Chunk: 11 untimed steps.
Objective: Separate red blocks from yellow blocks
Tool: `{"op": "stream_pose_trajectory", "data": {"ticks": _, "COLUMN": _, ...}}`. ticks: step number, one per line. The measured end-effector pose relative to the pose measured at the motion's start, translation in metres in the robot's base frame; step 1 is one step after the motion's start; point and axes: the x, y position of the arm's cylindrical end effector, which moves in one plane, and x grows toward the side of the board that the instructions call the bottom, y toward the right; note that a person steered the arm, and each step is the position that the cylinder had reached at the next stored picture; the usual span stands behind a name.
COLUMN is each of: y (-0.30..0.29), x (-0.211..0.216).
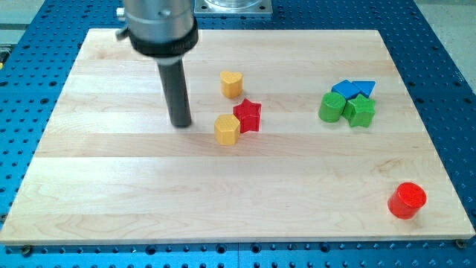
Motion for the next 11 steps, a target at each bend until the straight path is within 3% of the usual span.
{"op": "stream_pose_trajectory", "data": {"ticks": 1, "y": 0.048, "x": -0.012}}
{"op": "stream_pose_trajectory", "data": {"ticks": 2, "y": 0.133, "x": 0.037}}
{"op": "stream_pose_trajectory", "data": {"ticks": 3, "y": 0.173, "x": 0.065}}
{"op": "stream_pose_trajectory", "data": {"ticks": 4, "y": 0.203, "x": 0.131}}
{"op": "stream_pose_trajectory", "data": {"ticks": 5, "y": 0.225, "x": 0.147}}
{"op": "stream_pose_trajectory", "data": {"ticks": 6, "y": 0.187, "x": 0.123}}
{"op": "stream_pose_trajectory", "data": {"ticks": 8, "y": 0.226, "x": 0.104}}
{"op": "stream_pose_trajectory", "data": {"ticks": 11, "y": 0.263, "x": 0.116}}
